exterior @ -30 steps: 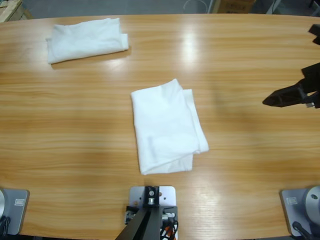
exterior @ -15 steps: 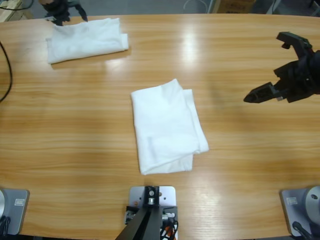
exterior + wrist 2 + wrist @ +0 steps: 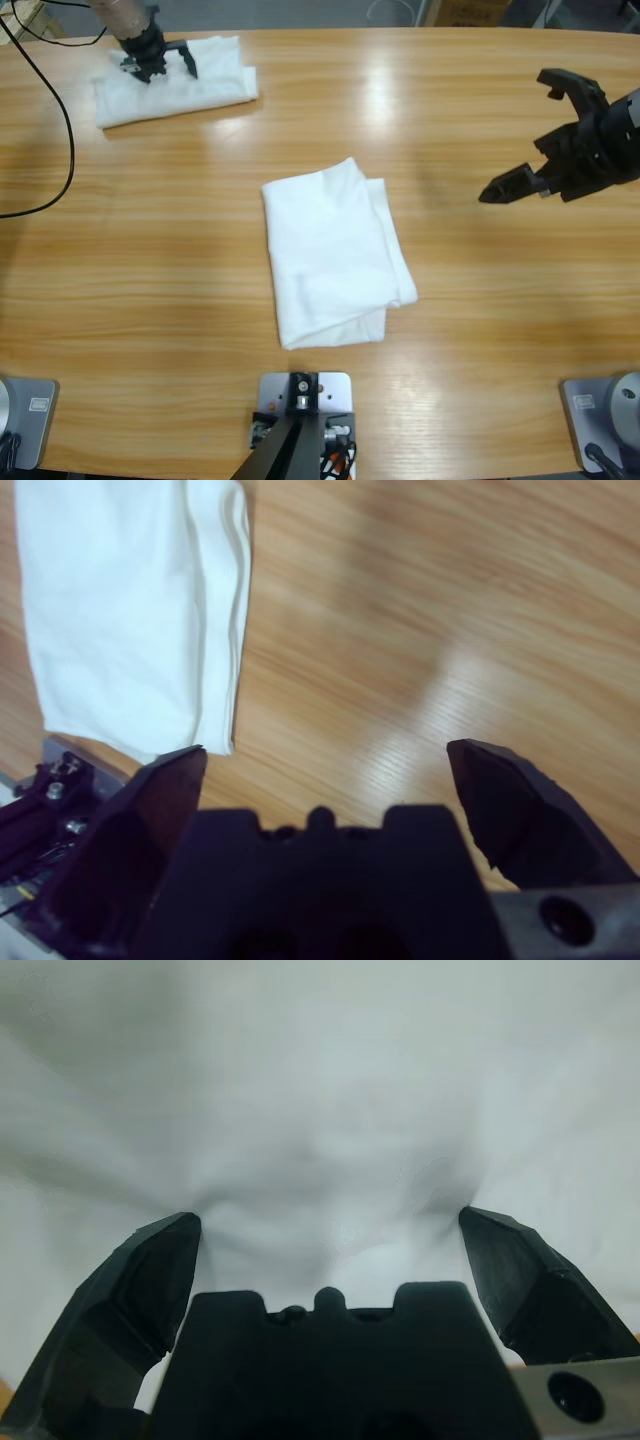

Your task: Fold clothes

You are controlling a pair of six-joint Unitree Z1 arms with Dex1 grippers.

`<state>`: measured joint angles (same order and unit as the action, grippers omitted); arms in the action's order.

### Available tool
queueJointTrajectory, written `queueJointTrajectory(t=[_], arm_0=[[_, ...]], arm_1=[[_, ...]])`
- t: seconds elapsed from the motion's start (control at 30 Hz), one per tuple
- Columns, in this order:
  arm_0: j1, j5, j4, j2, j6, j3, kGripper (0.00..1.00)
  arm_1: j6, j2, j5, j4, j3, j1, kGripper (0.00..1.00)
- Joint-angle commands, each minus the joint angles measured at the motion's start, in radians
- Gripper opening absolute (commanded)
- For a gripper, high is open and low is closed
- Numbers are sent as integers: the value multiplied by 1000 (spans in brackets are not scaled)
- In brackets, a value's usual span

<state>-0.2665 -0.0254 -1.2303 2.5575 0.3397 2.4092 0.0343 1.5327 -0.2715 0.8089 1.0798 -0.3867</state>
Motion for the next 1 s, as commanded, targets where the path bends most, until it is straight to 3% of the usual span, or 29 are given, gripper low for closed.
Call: queueJointTrajectory(t=[0.03,0.2,0.27,0.37,0.5,0.6,0.77,1.0], arm_0=[[-110,30,100,-70,-67,-396,991],[-177,-3,446,-271,-117,-949,1000],[-187,-12,592,-344,-220,-1167,1000],[-186,-60,623,-395,-475,-1348,1000],[-205,-53,622,-494,-1002,-1485,998],[-237,-21,600,-519,-1197,-1502,991],[-456,-45,571,-482,-1255,-1510,984],[-536,-108,595,-532,-1191,-1549,978]], arm_1=[[19,-27,0,52,9,8,1000],[31,-100,1,78,-11,8,1000],[35,-132,12,84,-18,17,1000],[35,-157,13,89,-20,29,1000],[60,-158,12,62,-35,34,1000],[72,-141,11,31,-28,51,1000],[110,-116,2,-3,-1,65,1000],[129,-94,-6,-54,2,84,1000]])
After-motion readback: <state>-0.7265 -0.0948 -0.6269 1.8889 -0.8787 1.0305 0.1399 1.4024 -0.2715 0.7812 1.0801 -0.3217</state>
